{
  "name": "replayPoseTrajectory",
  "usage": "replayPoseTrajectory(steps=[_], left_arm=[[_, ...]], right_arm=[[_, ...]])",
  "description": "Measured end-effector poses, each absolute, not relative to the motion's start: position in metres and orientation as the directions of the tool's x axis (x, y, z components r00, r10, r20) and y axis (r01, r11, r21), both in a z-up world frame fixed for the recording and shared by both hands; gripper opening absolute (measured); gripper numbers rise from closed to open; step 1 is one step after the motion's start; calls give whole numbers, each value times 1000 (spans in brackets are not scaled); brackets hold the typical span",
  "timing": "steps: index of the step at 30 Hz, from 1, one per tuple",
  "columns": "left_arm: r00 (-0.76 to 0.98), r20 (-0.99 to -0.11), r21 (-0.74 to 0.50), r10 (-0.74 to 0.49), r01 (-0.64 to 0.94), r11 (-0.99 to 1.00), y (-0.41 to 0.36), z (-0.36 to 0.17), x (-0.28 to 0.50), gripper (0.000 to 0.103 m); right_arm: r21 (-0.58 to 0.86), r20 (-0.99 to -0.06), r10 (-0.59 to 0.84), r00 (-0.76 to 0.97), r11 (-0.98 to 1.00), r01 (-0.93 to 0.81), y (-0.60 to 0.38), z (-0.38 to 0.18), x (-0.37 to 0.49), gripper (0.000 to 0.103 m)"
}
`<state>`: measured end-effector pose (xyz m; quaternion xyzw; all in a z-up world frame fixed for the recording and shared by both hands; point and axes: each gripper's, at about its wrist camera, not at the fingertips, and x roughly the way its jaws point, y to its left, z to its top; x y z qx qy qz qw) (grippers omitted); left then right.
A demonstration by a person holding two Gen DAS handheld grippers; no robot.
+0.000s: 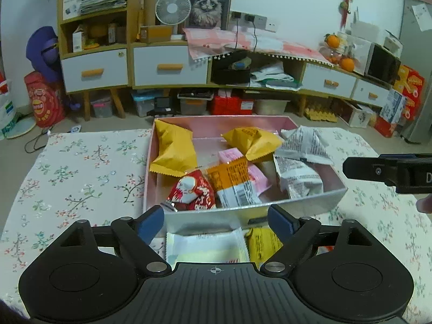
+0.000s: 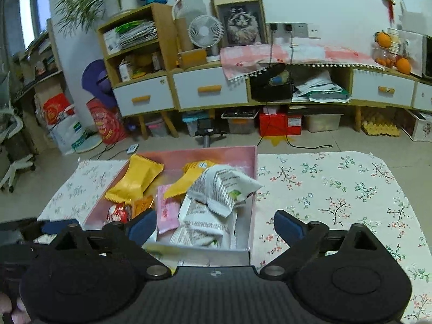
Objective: Organize snacks
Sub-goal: 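Move the left tool to the yellow cracker packet while the right tool approaches the red candy bag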
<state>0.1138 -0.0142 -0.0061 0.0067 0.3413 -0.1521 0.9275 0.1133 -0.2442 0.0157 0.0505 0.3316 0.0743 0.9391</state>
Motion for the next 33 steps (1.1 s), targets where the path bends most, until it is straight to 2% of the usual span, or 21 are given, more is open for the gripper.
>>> replayPoseTrajectory(steps=[5,9,24,33], left_arm=[[711,-643,-75,-285,312,947,-12,-8,102,90],[704,-648,-70,-292,327,942,-12,-9,93,93],[630,-699,-32,-340,447,894,-25,-34,71,94],[644,-667,-16,-375,491,871,-42,-36,69,91]], right_arm=[[118,-626,191,756,982,-150,-242,13,97,73],[87,-634,198,747,979,-185,-240,10,88,73],[-15,-668,181,722,967,-256,-243,-5,69,74],[-62,-693,180,698,950,-307,-243,-16,66,74]])
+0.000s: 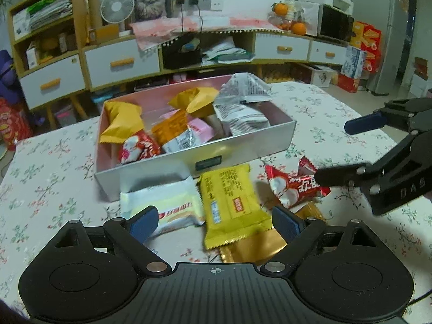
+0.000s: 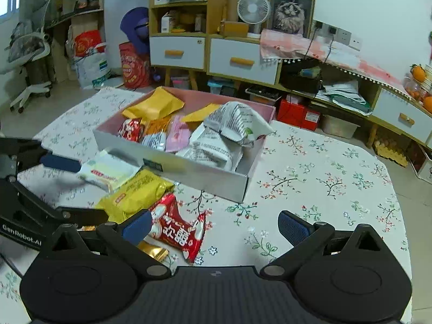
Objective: Organize snacks
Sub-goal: 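Move the left tool to the yellow cracker packet while the right tool approaches the red candy bag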
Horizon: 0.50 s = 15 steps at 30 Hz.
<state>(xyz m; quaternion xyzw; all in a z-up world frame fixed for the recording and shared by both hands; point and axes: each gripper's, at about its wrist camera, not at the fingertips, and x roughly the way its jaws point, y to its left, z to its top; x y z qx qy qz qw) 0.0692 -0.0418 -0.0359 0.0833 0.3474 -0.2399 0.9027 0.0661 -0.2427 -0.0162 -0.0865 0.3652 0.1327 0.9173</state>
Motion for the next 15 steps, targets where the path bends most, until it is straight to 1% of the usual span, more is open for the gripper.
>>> replayPoseTrajectory(steps=[2,4,5,7,8,10,12,15], left_arm=[[643,-661,-27,-387,495,869,-45,-36,72,88],[640,-659,-38,-396,497,867,-48,-38,74,77],[636,-659,-44,-402,501,864,-50,-38,76,74],[628,-662,-51,-410,508,860,-54,-39,79,63],[621,-666,-56,-412,510,858,-56,-40,81,60],[609,-676,-73,-415,506,860,-59,-43,86,53],[596,-689,-88,-413,496,864,-61,-45,89,48],[598,-699,-81,-391,478,875,-64,-48,93,46]], right_arm=[[-73,-700,177,692,946,-315,-243,-19,67,74],[-78,-709,174,684,944,-321,-245,-22,67,74],[-78,-714,174,678,943,-323,-246,-23,68,74],[-79,-722,171,670,942,-326,-247,-25,68,74],[-82,-725,169,668,941,-327,-248,-27,68,74],[-83,-730,169,662,940,-332,-249,-28,68,74],[-80,-734,173,657,938,-337,-250,-30,67,74],[-76,-738,177,651,937,-341,-250,-31,67,74]])
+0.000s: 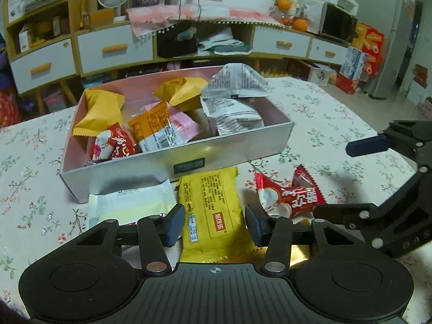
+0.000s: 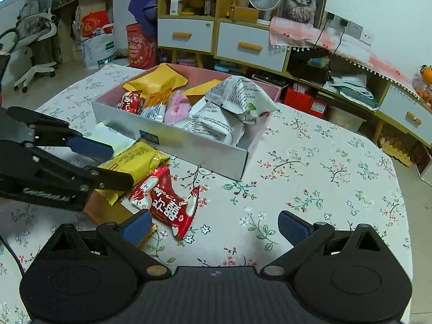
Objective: Organize snacks
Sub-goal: 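Move the left tool to the yellow cracker packet while the right tool approaches the red candy bag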
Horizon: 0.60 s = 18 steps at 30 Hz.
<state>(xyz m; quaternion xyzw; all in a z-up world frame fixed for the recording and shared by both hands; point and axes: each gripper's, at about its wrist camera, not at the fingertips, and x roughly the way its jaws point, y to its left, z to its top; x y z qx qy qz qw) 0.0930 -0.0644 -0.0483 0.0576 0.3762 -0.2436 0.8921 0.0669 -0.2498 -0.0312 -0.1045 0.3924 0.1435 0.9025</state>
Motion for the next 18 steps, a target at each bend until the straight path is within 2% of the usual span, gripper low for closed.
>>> replayPoseTrajectory(steps=[12,18], left_arm=[[591,-742,-31,-317,441,897,-70,-54,103,51],[586,-743,-44,-323,438,898,-67,-55,105,52]], right_arm=[[-18,-759,208,617,941,-338,-242,-40,73,73],[33,-765,219,606,952,-303,-242,-47,80,69]])
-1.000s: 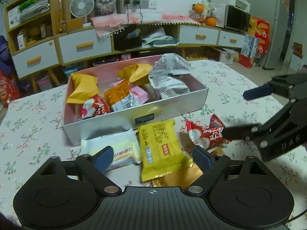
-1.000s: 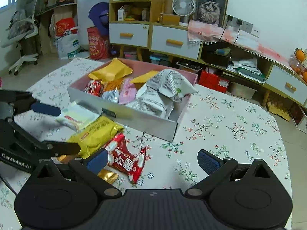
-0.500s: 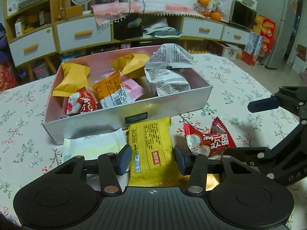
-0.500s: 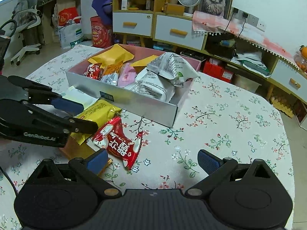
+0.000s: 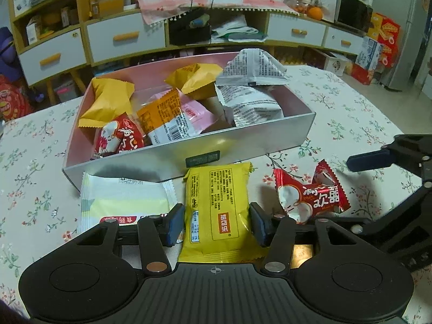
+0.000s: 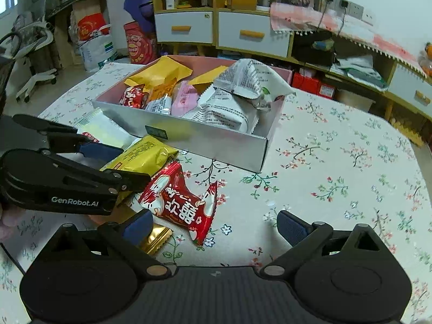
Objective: Organize snacks
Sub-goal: 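Move the left tool to the yellow cracker packet while the right tool approaches the red candy bag, then grasp the yellow cracker packet with the left tool while the right tool grasps the red candy bag, then carry the yellow packet and red candy bag into the tray and open both tools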
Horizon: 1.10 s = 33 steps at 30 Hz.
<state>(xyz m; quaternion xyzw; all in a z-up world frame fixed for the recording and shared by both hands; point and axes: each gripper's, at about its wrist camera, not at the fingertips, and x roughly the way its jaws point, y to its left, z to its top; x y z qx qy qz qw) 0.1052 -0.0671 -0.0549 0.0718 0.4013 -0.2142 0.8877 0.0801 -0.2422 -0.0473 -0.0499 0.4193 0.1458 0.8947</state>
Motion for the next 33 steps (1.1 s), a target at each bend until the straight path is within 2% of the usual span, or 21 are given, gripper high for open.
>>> replayPoseTrajectory(steps=[6,9,12,15,17,19,33], left_arm=[[578,-729,-106,-368,436,894,-58,-58,108,52],[580,-728,-95,-366,442,892,-61,-58,107,50],[580,-728,-98,-365,439,893,-61,-57,106,48],[579,-729,-104,-366,436,894,-61,-57,106,48],[576,-730,-107,-368,435,894,-61,-56,106,48],[576,-730,-110,-369,434,894,-61,-56,105,48],[586,-708,-142,-394,428,893,-53,-39,102,47]], right_arm=[[80,-772,240,588,955,-284,-240,-53,86,57],[66,-764,240,598,952,-297,-237,-54,84,53],[67,-756,251,604,949,-309,-236,-53,83,44],[73,-747,266,610,944,-323,-235,-52,83,32],[74,-743,274,611,940,-332,-236,-51,83,14],[71,-741,277,612,938,-339,-236,-50,83,5],[61,-710,269,651,944,-324,-242,-36,83,5]])
